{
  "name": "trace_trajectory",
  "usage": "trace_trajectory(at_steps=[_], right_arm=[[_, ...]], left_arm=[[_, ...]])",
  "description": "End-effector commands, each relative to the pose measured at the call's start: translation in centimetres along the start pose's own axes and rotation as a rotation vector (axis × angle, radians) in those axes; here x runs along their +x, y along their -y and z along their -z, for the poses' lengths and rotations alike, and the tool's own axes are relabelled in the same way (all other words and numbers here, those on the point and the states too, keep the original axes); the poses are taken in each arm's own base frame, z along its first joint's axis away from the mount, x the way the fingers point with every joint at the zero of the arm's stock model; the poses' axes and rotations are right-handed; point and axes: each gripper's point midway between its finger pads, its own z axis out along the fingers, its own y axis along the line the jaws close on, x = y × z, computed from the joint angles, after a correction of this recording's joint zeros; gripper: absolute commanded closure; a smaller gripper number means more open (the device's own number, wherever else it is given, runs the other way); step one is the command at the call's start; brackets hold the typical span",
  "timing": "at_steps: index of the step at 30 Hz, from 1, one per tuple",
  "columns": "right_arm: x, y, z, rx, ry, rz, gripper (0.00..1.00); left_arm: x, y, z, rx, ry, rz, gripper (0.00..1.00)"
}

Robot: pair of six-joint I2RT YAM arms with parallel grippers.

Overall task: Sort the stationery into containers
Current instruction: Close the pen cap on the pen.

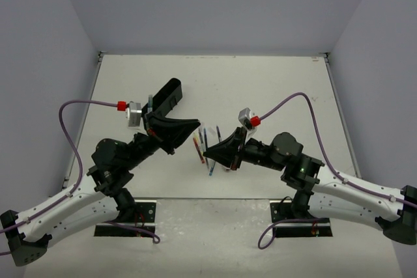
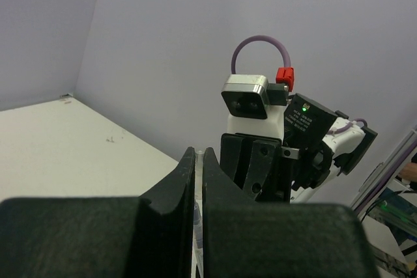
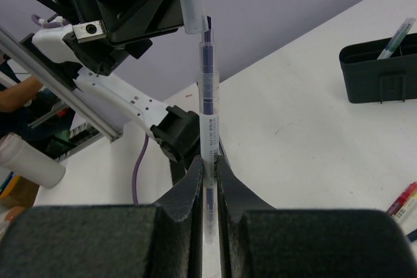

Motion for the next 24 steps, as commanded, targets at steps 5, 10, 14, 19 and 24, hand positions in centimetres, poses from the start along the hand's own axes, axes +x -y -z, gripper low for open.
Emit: trace_trajectory(at_steps=[5, 10, 14, 19, 24], right_arm=[[-0.4, 0.0, 0.5, 0.001, 0.036, 0.010, 1.00], [0.1, 0.1, 0.6, 0.002, 0.027, 0.005, 1.00], [0.0, -0.1, 0.8, -0.007, 0.031, 0.005, 1.00], [-0.3, -0.5, 1.1, -0.018, 0.039, 0.011, 1.00], [-0.8, -0.5, 1.1, -0.013, 0.040, 0.020, 1.00]], left_arm=[[-3.1, 1.1, -0.3, 0.015, 0.093, -0.008, 1.00], [-3.4, 1.1, -0.5, 0.010, 0.102, -0.005, 1.00], [-3.6, 1.1, -0.6, 0.008, 0.105, -0.006, 1.00], [-2.9, 0.6, -0.8, -0.009, 0.090, 0.002, 1.00], [-2.2, 0.2, -0.9, -0.014, 0.081, 0.009, 1.00]])
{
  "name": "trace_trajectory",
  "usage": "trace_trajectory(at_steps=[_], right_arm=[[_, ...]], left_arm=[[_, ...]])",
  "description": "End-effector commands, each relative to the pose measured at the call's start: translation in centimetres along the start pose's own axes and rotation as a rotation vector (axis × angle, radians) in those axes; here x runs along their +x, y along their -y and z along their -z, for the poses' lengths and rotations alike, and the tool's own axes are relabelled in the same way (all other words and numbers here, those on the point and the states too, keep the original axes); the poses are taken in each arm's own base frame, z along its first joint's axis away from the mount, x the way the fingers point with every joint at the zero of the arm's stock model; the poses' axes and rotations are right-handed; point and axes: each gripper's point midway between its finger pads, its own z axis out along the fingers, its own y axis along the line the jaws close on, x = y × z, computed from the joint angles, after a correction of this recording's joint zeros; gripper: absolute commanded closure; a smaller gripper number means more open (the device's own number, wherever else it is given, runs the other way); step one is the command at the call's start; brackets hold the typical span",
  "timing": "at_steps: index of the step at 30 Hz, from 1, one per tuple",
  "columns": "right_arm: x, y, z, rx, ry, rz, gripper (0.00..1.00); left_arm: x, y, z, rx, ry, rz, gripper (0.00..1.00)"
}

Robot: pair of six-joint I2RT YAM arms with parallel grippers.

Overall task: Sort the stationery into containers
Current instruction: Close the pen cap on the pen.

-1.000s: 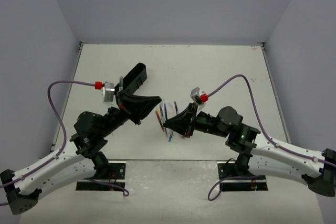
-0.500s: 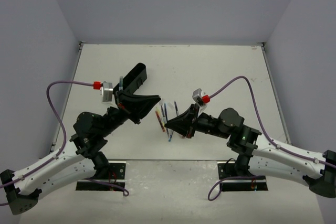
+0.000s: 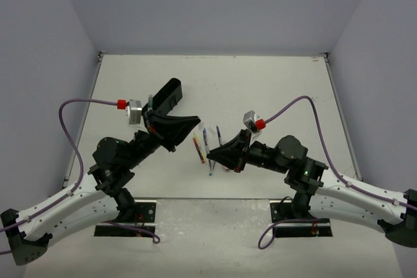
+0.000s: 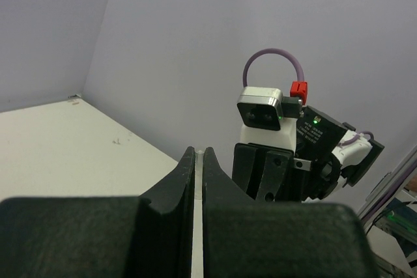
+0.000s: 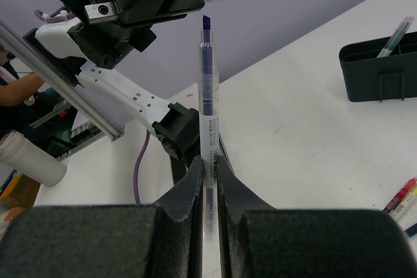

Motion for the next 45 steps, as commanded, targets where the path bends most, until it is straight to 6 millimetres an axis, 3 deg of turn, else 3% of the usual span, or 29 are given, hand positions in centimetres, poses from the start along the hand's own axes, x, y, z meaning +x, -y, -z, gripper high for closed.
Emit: trace_trajectory(at_steps=[1, 22, 45], right_arm=[[-1.0, -0.4, 0.0, -0.005, 0.023, 0.017, 1.00], [-1.4, 0.3, -0.3, 0.040, 0.031, 0.018, 1.00], [-2.5, 0.0, -0.2, 0.042, 0.055, 0.025, 1.00]], left_arm=[[-1.8, 0.7, -0.5, 0.016, 0.063, 0.010, 1.00], [-1.8, 1.4, -0.9, 0.051, 0.052, 0.017, 1.00], [-0.8, 0.7, -0.8, 0.037, 0.043, 0.019, 1.00]])
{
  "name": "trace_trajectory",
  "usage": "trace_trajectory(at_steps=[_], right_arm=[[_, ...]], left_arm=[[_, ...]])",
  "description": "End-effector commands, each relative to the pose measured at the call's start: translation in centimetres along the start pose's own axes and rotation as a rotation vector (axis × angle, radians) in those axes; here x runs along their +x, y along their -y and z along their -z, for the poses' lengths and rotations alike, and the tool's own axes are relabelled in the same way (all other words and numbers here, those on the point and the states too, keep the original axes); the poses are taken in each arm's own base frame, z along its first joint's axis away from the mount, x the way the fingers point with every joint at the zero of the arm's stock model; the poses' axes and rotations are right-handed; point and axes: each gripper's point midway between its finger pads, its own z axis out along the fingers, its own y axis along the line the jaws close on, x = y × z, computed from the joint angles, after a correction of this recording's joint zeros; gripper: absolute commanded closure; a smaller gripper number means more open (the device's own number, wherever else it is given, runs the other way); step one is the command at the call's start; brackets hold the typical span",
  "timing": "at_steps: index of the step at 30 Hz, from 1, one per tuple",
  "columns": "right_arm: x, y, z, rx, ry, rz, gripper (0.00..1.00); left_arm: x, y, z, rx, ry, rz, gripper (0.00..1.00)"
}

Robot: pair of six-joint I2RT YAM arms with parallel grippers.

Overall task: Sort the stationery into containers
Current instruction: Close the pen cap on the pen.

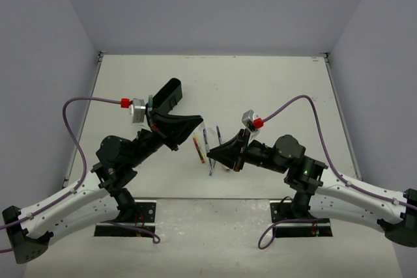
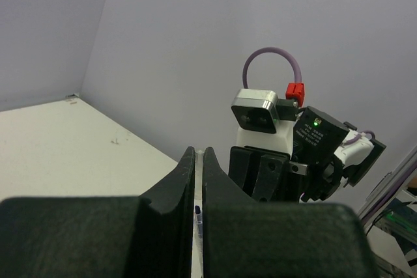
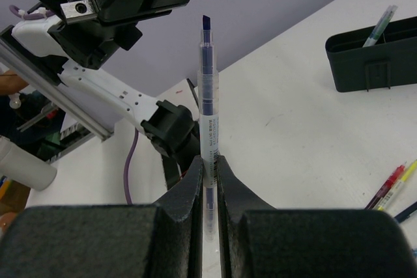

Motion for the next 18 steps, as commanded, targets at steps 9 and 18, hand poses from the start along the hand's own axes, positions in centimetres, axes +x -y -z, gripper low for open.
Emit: trace_trajectory(at_steps=[9, 18], right_arm=[[-3.56, -1.05, 0.03, -0.002, 0.087, 0.036, 1.00], [-3.79, -1.27, -0.07, -0.008, 0.084, 0.043, 1.00]], left_arm=[[-0.75, 0.80, -0.13, 0.039, 0.041, 0.022, 1.00], [-0.34, 0.28, -0.21, 0.023, 0.040, 0.019, 1.00]])
